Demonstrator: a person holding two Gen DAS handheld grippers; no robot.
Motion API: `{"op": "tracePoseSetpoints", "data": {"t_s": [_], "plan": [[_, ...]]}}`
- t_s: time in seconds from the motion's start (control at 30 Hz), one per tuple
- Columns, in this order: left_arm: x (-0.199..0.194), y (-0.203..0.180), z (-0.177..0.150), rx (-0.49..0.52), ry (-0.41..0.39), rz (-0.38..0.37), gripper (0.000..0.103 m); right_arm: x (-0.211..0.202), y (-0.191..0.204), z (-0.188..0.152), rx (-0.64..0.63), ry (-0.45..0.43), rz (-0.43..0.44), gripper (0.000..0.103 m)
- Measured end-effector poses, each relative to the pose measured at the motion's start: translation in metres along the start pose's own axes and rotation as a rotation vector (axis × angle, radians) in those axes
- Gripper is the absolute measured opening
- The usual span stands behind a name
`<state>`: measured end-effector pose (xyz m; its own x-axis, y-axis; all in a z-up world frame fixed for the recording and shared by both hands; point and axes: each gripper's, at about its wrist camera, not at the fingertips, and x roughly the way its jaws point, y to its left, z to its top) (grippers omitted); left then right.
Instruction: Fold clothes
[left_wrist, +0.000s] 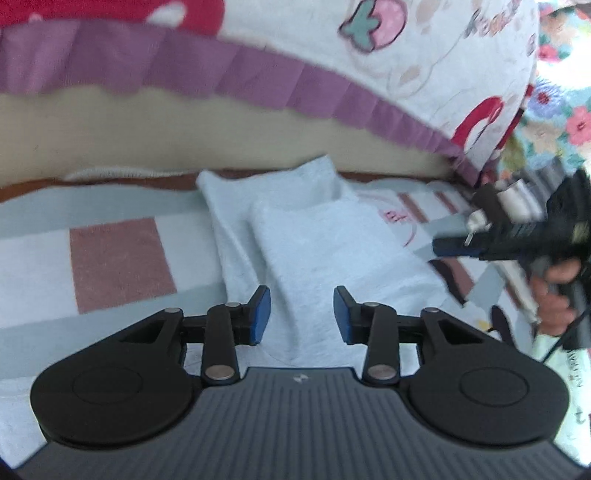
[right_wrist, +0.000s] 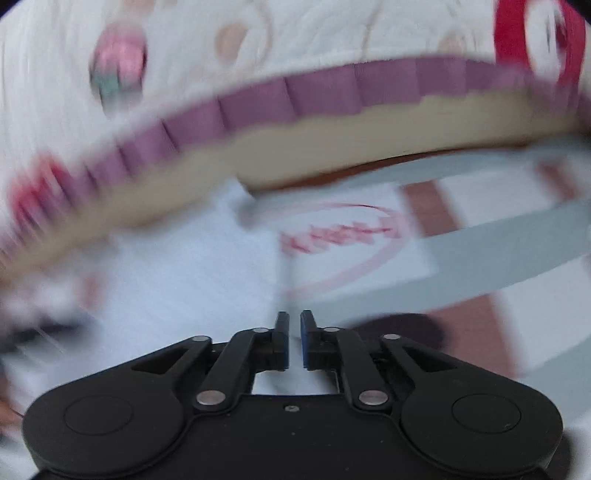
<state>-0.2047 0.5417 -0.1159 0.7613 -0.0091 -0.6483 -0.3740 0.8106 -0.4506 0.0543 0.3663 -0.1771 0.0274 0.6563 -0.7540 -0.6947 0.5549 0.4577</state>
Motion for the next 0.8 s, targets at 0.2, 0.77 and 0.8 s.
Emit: {"op": "tracePoseSetpoints", "data": {"t_s": [0.2, 0.77, 0.8], "plan": [[0.003, 0.003, -0.004, -0.008, 0.010, -0.001, 0.037, 0.047, 0.002, 0.012, -0.038, 0.018, -0.036, 0.056], [-0.019, -0.020, 0.001, 0.215, -0.064, -0.040, 0.046, -0.032, -0.056, -0.079, -0.070, -0.140, 0.063, 0.002], [-0.017, -0.025, 0.001, 0.252, -0.049, -0.058, 0.047, -0.031, -0.055, -0.079, -0.075, -0.137, 0.064, 0.002]]}}
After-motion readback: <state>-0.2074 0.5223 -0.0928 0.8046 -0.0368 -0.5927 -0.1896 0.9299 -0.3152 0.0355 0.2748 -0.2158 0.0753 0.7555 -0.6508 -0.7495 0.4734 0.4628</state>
